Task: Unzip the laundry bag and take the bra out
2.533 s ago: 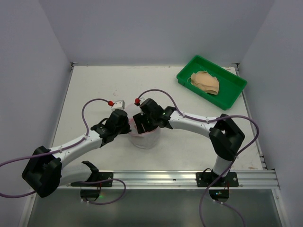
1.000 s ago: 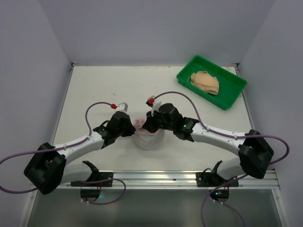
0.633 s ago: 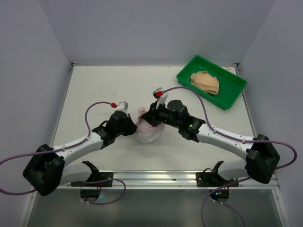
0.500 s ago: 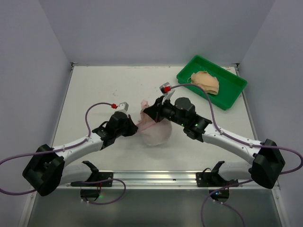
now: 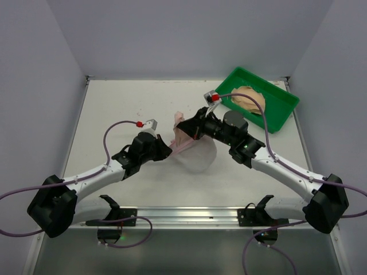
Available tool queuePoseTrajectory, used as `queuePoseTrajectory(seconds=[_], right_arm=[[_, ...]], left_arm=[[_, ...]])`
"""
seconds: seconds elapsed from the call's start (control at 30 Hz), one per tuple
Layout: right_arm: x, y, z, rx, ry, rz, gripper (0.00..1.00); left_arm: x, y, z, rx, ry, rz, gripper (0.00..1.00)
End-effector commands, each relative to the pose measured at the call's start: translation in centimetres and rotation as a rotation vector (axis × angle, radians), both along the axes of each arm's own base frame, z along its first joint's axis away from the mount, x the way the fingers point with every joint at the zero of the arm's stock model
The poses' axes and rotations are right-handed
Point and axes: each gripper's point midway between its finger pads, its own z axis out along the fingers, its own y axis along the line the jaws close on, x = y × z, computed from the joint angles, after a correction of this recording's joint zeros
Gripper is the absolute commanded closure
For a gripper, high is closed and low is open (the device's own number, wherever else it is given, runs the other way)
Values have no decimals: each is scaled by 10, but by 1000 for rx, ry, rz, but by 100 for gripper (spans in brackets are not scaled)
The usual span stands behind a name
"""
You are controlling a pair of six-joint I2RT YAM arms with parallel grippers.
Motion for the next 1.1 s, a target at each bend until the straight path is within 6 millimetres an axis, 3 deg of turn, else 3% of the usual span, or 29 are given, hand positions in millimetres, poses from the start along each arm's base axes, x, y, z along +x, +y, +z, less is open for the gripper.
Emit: queuePoseTrajectory(seconds=[0.0,0.03,0.07,0.13,0.3,0.43,0.57,0.7,0.83,0.93,1.07], right_arm=[[-2,14,102,224,-182,99,100],[-1,20,100,216,-164,116,100],[7,30,81,171,-110,125,100],[6,39,82,162,-101,152,100],[27,47,58,94,-55,104,100],[33,46,52,64,-47,84,100],[32,36,77,86,-116,44,100],[54,5,109,63,-187,-132,100],[86,-43,126,5,-233,-372,100],[115,-89,127,-42,-219,-553,100],[159,-169,110,-87,-163,-810,100]], left_arm=[[-7,18,-23,129,79,16,85],[1,12,-4,101,44,12,84],[2,10,4,95,37,12,80],[12,3,37,49,-26,14,77],[14,0,83,-9,-115,1,75],[13,6,79,13,-117,15,75],[8,20,44,90,-55,54,81],[3,31,13,142,0,91,84],[2,34,5,162,17,95,81],[4,35,7,164,9,102,75],[4,39,8,176,1,112,69]])
